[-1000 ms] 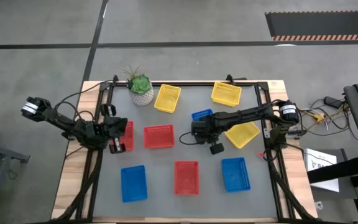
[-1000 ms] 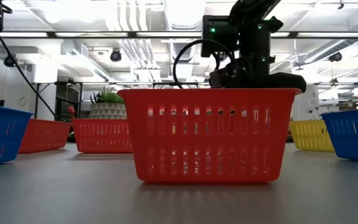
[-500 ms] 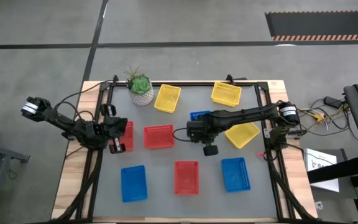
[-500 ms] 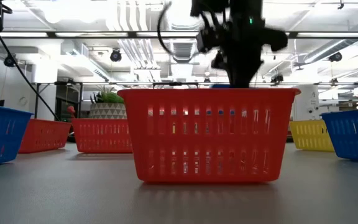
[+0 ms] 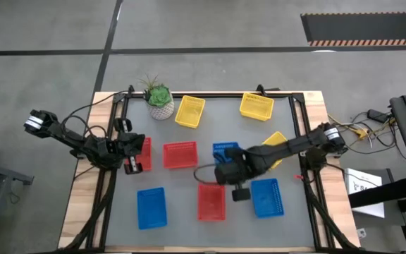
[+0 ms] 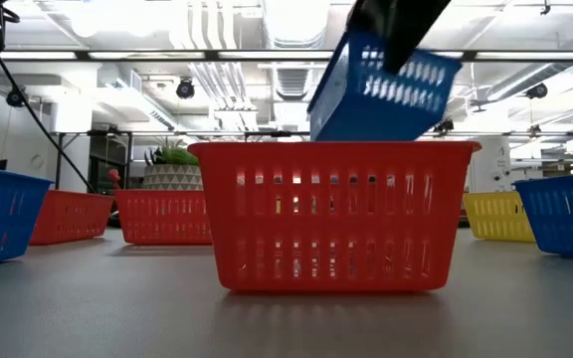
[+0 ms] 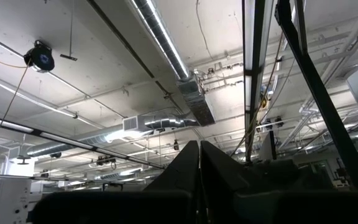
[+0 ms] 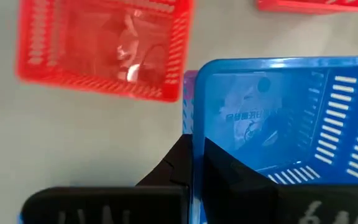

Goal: Stack baskets by color
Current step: Stack the top blue bin on top of the bottom right blue bin, then stack the top left yellow bin on top of the top right yellow bin

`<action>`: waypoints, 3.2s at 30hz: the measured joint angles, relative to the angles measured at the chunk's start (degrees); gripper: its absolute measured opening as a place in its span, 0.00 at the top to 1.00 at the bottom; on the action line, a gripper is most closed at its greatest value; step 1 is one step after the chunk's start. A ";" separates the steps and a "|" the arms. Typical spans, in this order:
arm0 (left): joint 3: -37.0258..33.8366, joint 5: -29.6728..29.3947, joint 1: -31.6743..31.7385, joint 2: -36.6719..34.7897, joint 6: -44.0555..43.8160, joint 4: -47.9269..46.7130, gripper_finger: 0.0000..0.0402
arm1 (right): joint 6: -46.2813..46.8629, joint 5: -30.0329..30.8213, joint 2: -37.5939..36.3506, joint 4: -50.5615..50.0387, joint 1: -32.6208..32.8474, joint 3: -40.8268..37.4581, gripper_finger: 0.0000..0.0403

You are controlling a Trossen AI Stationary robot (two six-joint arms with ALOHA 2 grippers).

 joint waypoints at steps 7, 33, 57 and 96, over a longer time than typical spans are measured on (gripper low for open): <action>0.00 0.00 -0.01 -0.02 0.02 0.01 1.00 | 4.90 7.91 -0.02 -7.15 11.32 3.25 0.98; 0.04 0.00 0.00 -0.12 3.27 0.05 1.00 | 41.57 4.49 0.13 -8.64 31.46 -6.88 0.98; 0.02 0.00 0.00 -0.13 3.26 0.07 1.00 | 39.08 4.38 0.17 -3.55 31.34 -15.06 0.98; 0.96 0.35 0.00 1.11 2.99 0.14 1.00 | 29.13 41.90 -7.96 8.02 30.42 -19.35 0.93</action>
